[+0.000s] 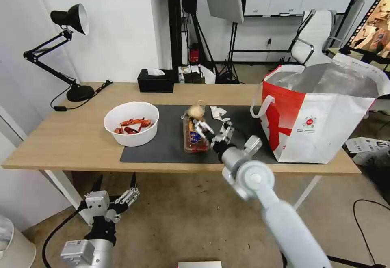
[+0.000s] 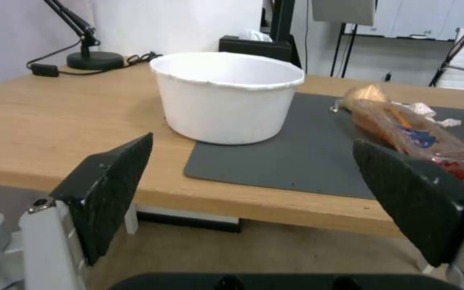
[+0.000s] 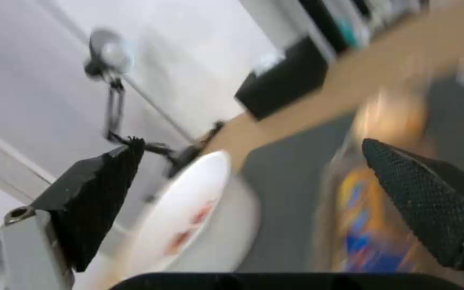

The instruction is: Pick up the trash from the table and place it into the takeout bag.

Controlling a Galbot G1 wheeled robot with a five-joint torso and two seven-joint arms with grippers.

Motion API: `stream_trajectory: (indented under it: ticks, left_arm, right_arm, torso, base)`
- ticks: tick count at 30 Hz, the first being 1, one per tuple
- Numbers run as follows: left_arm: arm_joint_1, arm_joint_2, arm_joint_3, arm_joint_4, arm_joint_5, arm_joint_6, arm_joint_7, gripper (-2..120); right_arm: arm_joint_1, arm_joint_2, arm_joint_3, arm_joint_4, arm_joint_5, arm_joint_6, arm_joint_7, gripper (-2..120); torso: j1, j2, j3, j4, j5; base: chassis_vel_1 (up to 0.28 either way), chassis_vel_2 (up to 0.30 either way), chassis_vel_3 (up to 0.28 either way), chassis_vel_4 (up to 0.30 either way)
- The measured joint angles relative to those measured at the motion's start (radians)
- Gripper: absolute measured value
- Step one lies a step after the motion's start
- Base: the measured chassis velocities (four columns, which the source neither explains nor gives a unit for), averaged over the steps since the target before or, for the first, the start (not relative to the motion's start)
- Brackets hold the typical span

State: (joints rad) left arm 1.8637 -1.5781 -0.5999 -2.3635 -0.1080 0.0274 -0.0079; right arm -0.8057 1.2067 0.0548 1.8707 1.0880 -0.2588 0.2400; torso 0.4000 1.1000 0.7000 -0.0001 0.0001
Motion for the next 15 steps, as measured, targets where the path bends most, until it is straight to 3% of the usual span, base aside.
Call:
stream_trajectory:
  ticks: [1,2,3,5,6,9,15]
  left_arm:
    - [-0.002,0.001,0.0,0.0,-0.002,0.0,0.001,100]
    - [-0.002,0.001,0.0,0.0,-0.002,0.0,0.001,100]
    - [-0.004,0.004,-0.001,0.0,-0.005,0.0,0.003,100]
    - [-0.01,0.015,-0.001,-0.001,-0.016,0.0,0.008,100]
    - [-0.01,0.015,-0.001,-0.001,-0.016,0.0,0.008,100]
    - [-0.025,0.034,-0.001,-0.001,-0.06,0.026,0.014,100]
    - [-0.041,0.073,0.004,-0.021,-0.201,0.102,0.019,100]
  right_arm:
    - [0.037,-0.035,-0.029,-0.028,-0.119,0.003,-0.056,97]
    - [0.037,-0.035,-0.029,-0.028,-0.119,0.003,-0.056,97]
    - [0.089,-0.076,-0.063,-0.059,-0.229,0.005,-0.114,93]
    - [0.184,-0.143,-0.126,-0.111,-0.317,-0.003,-0.196,86]
    - [0.184,-0.143,-0.126,-0.111,-0.317,-0.003,-0.196,86]
    - [0.312,-0.227,-0.218,-0.206,-0.329,-0.039,-0.318,70]
    - [0.403,-0.256,-0.322,-0.304,-0.304,-0.094,-0.388,52]
  torso:
    - [0.0,0.0,0.0,0.0002,0.0002]
    - [0.0,0.0,0.0,0.0002,0.0002]
    - [0.0,0.0,0.0,0.0002,0.0]
    - [0.0,0.0,0.0,0.0003,0.0001]
    - [0.0,0.0,0.0,0.0003,0.0001]
    - [0.0,0.0,0.0,0.0,-0.0002]
    - [0.0,0.0,0.0,0.0,-0.0002]
  base:
    - [0.0,0.0,0.0,0.0]
    - [0.0,0.0,0.0,0.0]
    - [0.0,0.0,0.0,0.0]
    - [0.0,0.0,0.0,0.0]
    - [0.0,0.0,0.0,0.0]
    - [0.0,0.0,0.0,0.0]
    - [0.0,0.0,0.0,0.0]
